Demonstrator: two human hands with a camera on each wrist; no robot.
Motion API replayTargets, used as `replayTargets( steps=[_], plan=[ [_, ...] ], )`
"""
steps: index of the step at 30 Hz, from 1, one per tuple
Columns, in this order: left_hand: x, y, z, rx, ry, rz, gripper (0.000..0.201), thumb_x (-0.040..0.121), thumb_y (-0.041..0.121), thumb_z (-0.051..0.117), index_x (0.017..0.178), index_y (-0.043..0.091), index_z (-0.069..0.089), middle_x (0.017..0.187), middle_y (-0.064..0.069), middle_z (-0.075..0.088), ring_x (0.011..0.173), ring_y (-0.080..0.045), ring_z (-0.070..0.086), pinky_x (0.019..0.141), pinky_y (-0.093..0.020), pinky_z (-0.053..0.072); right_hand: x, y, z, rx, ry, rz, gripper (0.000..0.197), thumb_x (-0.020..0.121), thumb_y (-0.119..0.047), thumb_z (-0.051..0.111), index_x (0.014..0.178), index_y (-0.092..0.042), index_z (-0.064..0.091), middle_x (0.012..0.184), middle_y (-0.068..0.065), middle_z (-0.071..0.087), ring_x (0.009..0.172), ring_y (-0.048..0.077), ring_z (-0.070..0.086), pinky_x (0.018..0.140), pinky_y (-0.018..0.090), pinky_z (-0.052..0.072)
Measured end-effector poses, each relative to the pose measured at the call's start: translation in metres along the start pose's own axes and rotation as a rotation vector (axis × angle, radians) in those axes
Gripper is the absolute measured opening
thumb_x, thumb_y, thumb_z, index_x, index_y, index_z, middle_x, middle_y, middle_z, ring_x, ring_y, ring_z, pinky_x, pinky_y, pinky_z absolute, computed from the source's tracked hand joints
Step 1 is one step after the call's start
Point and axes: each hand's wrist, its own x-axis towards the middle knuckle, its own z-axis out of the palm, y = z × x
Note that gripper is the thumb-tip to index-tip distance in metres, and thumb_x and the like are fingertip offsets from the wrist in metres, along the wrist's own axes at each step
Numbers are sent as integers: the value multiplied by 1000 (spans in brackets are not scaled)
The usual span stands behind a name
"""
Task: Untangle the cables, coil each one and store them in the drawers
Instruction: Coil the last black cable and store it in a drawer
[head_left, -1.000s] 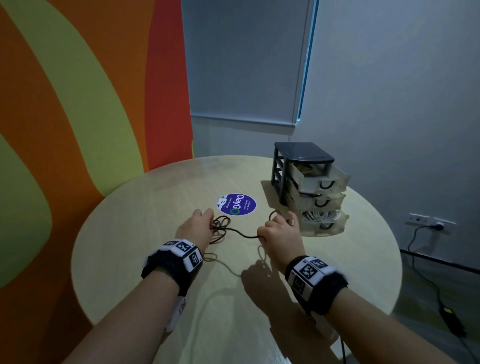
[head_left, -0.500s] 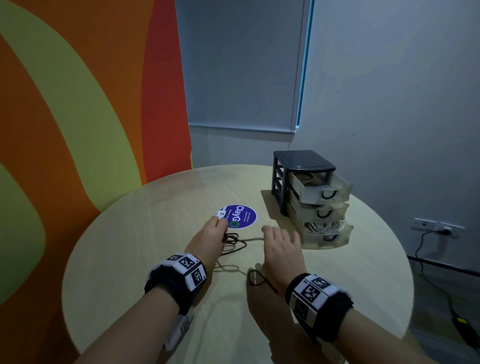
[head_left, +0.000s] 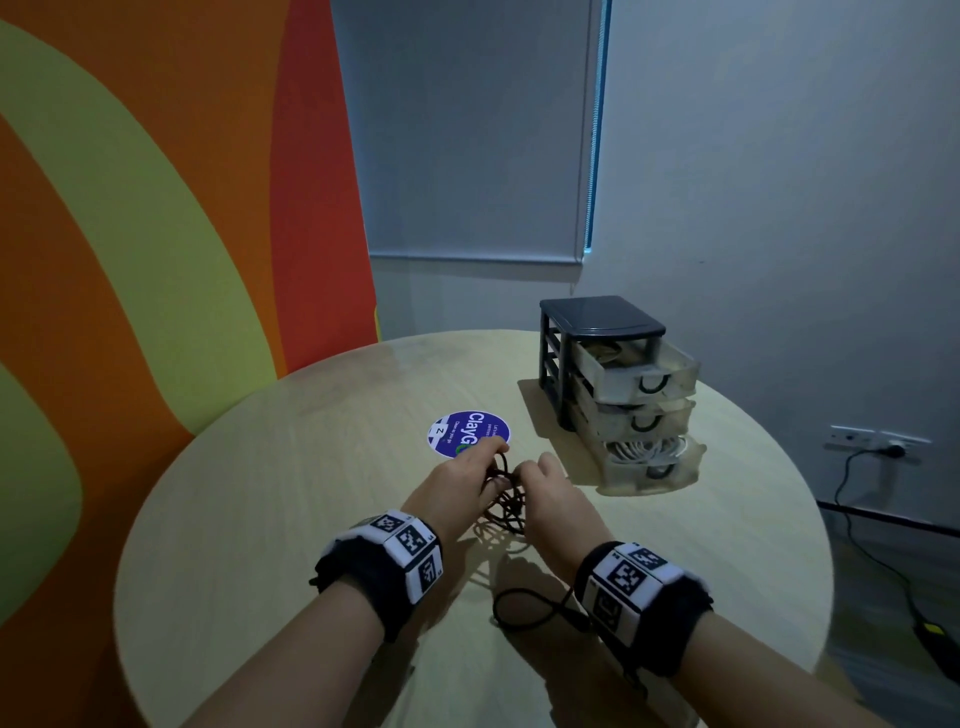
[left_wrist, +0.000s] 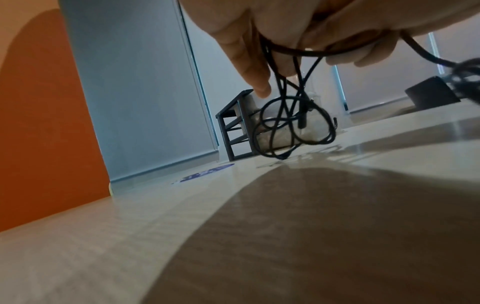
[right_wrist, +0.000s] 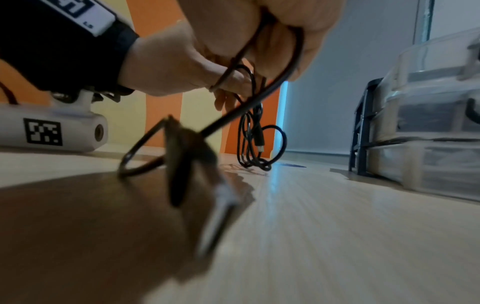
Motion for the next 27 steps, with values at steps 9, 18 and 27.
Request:
replayTargets(
  steps=[9, 18, 27],
  plan=[
    [-4, -9, 8, -25, -205, -37, 15, 87, 18, 54, 100, 14, 60, 90, -6, 66, 82, -22, 62, 76, -36, 51, -4, -3, -6, 175, 85, -55, 24, 97, -19, 41, 113, -5, 51, 111, 12, 57, 98, 29, 55, 79, 36, 41],
    [5, -18, 2, 148, -51, -117, 10, 97, 20, 41, 96, 10, 42, 87, -14, 62, 77, -31, 57, 67, -34, 40, -6, -5, 4, -57, 172, 13, 41, 94, -31, 21, 115, -9, 50, 109, 7, 56, 82, 31, 61, 64, 37, 43],
    [-5, -32, -10, 247, 215, 106, 28, 71, 45, 46, 61, 19, 43, 54, 12, 36, 50, -11, 34, 55, -9, 18, -4, -2, -3, -171, 61, 251, 27, 93, 1, 31, 117, -8, 39, 121, 9, 42, 104, 25, 53, 62, 24, 32]
  ],
)
